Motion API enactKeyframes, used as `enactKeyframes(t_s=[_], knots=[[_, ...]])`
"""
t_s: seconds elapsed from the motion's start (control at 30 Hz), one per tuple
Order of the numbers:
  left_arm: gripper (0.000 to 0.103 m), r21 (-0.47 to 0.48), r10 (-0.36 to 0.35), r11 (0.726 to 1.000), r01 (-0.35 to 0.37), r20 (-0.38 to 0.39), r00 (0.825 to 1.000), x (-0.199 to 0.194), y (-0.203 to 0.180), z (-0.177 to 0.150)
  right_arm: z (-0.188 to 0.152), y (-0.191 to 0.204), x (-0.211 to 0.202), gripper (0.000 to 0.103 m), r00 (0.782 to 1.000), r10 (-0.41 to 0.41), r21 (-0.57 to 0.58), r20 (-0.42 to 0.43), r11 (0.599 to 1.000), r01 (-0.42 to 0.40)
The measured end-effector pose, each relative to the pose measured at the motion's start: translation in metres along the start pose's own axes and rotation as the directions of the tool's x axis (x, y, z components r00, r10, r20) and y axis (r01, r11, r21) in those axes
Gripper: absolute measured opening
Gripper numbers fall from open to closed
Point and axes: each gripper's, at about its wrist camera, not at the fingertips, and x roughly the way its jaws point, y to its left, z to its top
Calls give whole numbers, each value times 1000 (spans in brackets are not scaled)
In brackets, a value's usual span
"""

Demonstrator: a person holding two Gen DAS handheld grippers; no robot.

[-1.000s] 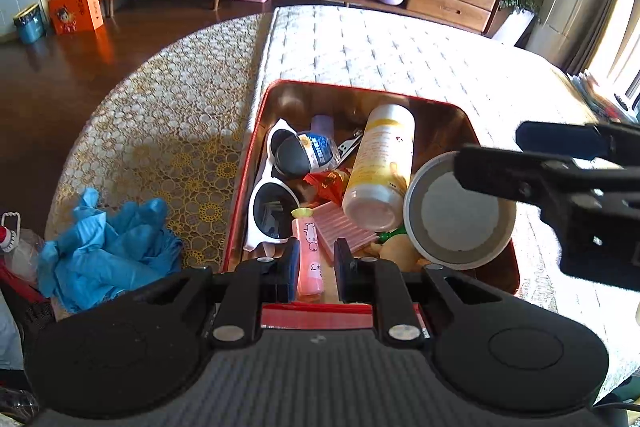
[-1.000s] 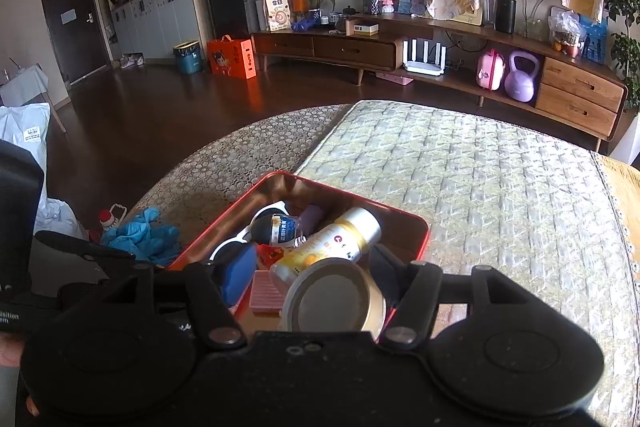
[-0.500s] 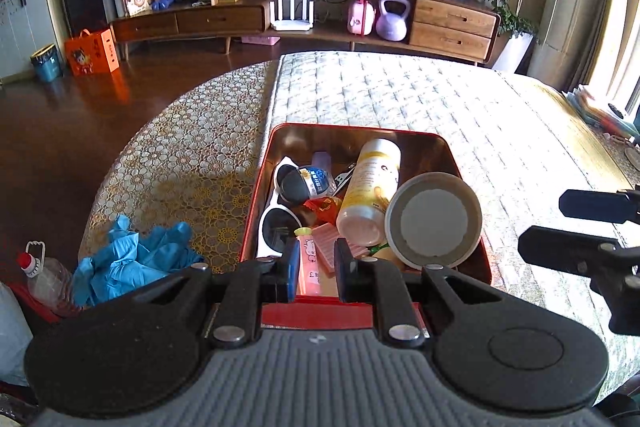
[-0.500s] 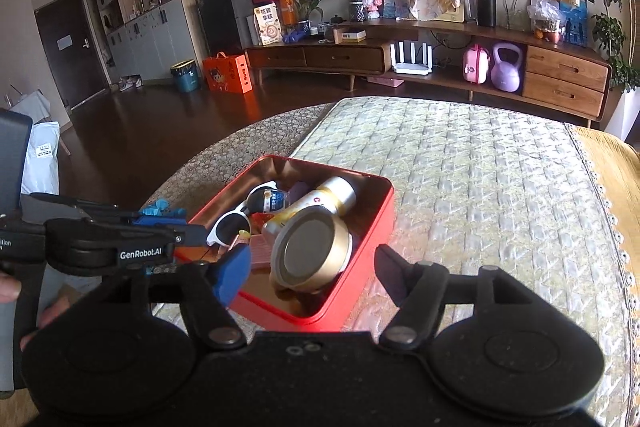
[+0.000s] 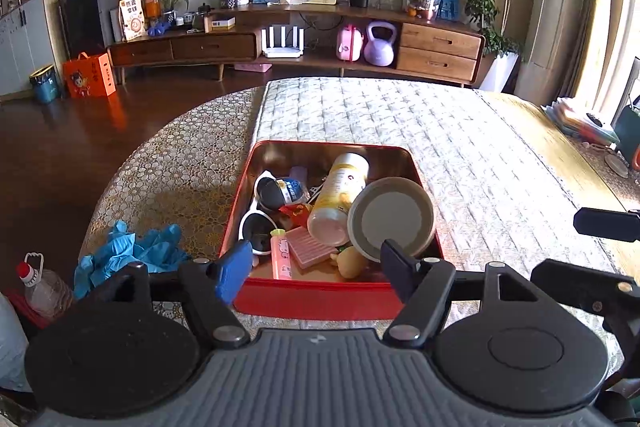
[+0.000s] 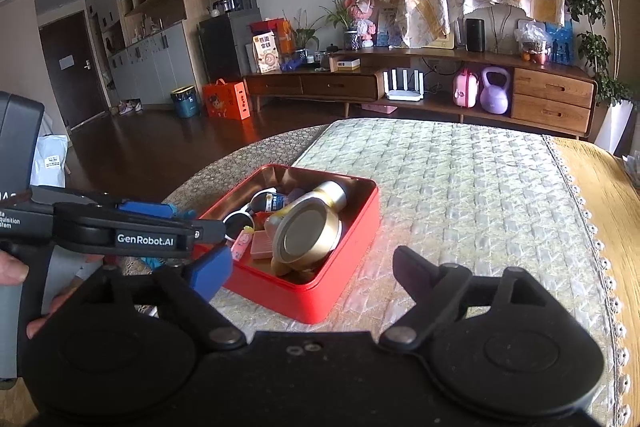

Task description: Organize rigid objects

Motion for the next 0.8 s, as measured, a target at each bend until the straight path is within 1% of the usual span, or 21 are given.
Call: enactKeyframes(t_s=[0.03, 0.1, 0.17, 0.3, 0.37, 0.43, 0.47, 0.5, 0.6, 0.8], knots=[[71, -2, 0, 1000, 0, 5, 1000, -2, -1, -1, -1, 0, -2, 98, 1000, 6, 4, 8, 1000, -6], [78, -4, -3, 1000, 3, 21, 1000, -7, -1, -3, -4, 0, -7, 102, 1000, 15, 13, 22, 1000, -16], [80, -4, -9, 1000, 10, 35, 999, -12, -4, -5, -7, -1, -12, 103, 999, 20, 25, 32, 999, -21], [84, 21, -1, 1000, 0, 66, 998, -22, -11, -8, -12, -4, -20, 103, 999, 18, 41, 46, 999, -20], [84, 23, -14, 1000, 12, 74, 997, -26, -14, -9, -14, -5, -24, 103, 998, 13, 47, 54, 999, -16], [87, 16, -23, 1000, 22, 77, 997, -30, -16, -11, -18, -5, -27, 103, 998, 7, 58, 61, 998, -11], [93, 13, -23, 1000, 22, 78, 997, -31, -17, -11, -19, -6, -29, 103, 998, 7, 62, 65, 998, -11], [103, 13, -22, 1000, 21, 80, 997, -33, -19, -13, -20, -6, -30, 103, 998, 4, 64, 68, 998, -8], [103, 19, -18, 1000, 16, 97, 995, -37, -22, -16, -26, -7, -34, 103, 997, -4, 70, 71, 998, -1], [103, -1, -4, 1000, 4, 89, 996, -40, -25, -19, -28, -12, -34, 103, 998, -9, 93, 68, 996, 2]])
